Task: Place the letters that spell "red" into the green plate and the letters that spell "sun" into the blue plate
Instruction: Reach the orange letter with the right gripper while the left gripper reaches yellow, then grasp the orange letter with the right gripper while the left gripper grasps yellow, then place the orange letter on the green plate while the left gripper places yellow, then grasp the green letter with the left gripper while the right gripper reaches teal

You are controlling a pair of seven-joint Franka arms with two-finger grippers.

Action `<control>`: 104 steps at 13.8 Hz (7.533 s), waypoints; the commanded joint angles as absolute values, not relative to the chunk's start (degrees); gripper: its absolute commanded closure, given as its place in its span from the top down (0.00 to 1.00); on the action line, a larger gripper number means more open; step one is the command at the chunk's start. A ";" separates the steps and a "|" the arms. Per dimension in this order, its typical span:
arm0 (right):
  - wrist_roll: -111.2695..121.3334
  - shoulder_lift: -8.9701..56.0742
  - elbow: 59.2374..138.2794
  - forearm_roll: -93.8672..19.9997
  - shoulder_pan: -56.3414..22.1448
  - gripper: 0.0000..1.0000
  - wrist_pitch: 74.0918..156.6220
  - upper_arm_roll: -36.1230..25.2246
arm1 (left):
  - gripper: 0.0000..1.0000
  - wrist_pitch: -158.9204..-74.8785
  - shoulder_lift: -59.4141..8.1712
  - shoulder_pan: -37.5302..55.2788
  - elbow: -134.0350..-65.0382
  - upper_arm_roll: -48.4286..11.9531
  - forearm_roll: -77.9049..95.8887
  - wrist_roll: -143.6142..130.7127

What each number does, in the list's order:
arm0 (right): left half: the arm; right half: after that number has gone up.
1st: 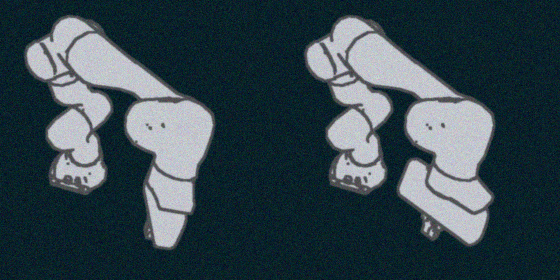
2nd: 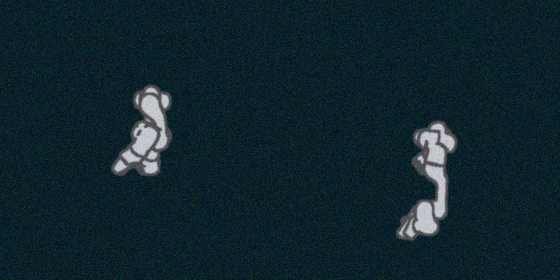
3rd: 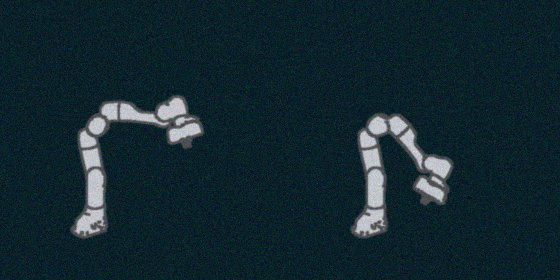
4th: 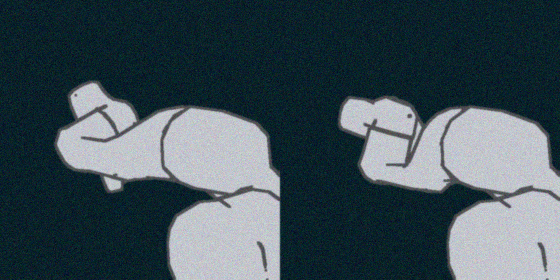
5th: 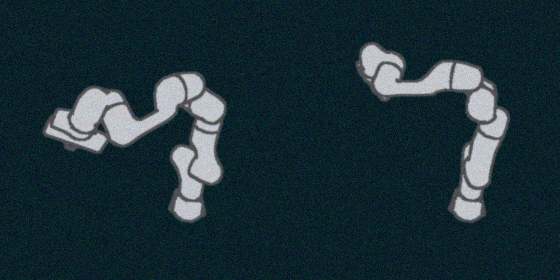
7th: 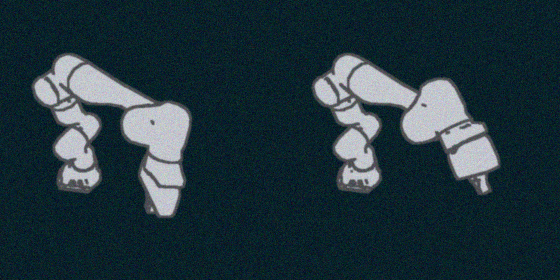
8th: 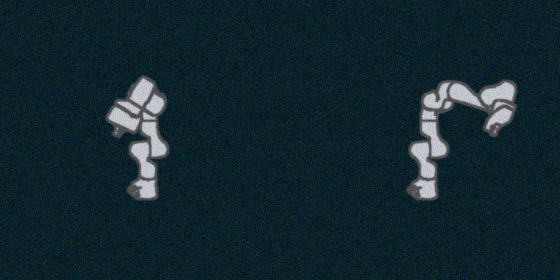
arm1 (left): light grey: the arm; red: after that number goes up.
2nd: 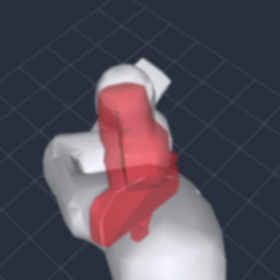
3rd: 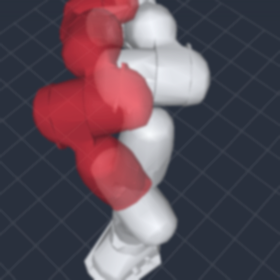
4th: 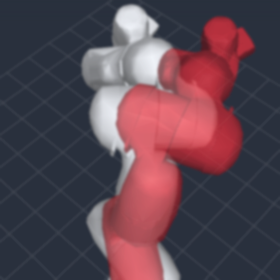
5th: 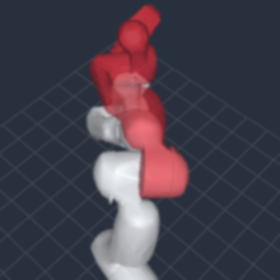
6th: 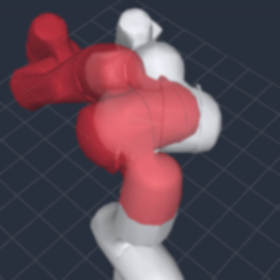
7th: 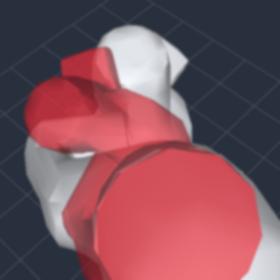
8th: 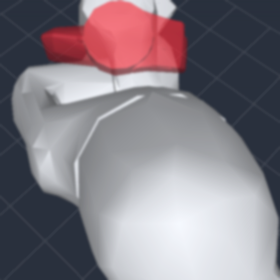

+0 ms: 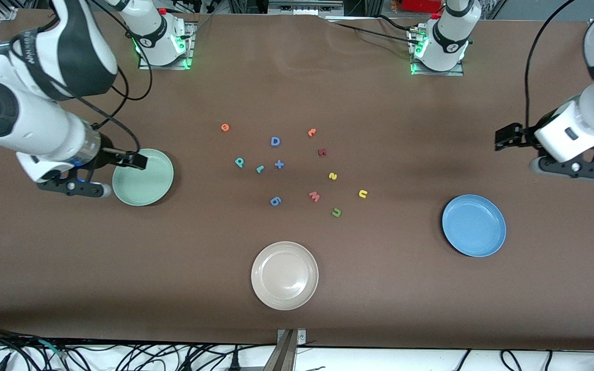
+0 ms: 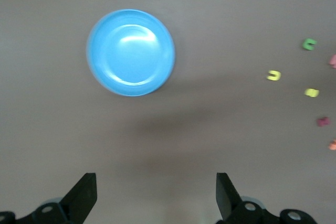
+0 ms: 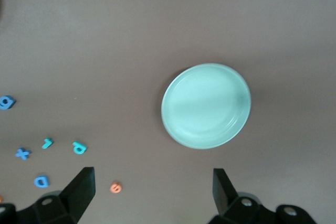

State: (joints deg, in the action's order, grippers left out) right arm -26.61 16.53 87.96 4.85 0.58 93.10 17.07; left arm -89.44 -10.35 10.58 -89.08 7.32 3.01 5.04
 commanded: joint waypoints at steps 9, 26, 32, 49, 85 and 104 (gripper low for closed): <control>-47.01 2.21 122.30 -2.90 0.97 0.98 114.13 27.76 | 1.00 -108.09 -26.09 13.88 -89.29 4.04 11.69 1.87; -57.29 15.38 143.61 -2.81 0.70 0.94 148.62 33.66 | 1.00 -144.74 -33.05 30.50 -109.32 4.13 11.34 -19.51; -58.45 15.82 143.61 -2.73 -0.88 0.85 148.80 34.10 | 0.99 -145.46 -32.78 31.99 -111.00 4.22 10.99 -21.88; -57.66 17.40 145.20 4.74 -0.97 0.73 152.67 32.87 | 0.43 -147.13 -33.84 32.70 -111.36 4.31 10.81 -26.63; -14.52 12.38 131.84 5.54 -0.53 0.08 130.06 6.16 | 1.00 -110.92 -37.35 4.48 -88.68 7.21 1.58 -8.88; -9.12 15.13 131.57 4.75 0.88 0.84 134.06 2.98 | 1.00 -125.16 -44.02 24.69 -83.42 1.23 9.32 -70.99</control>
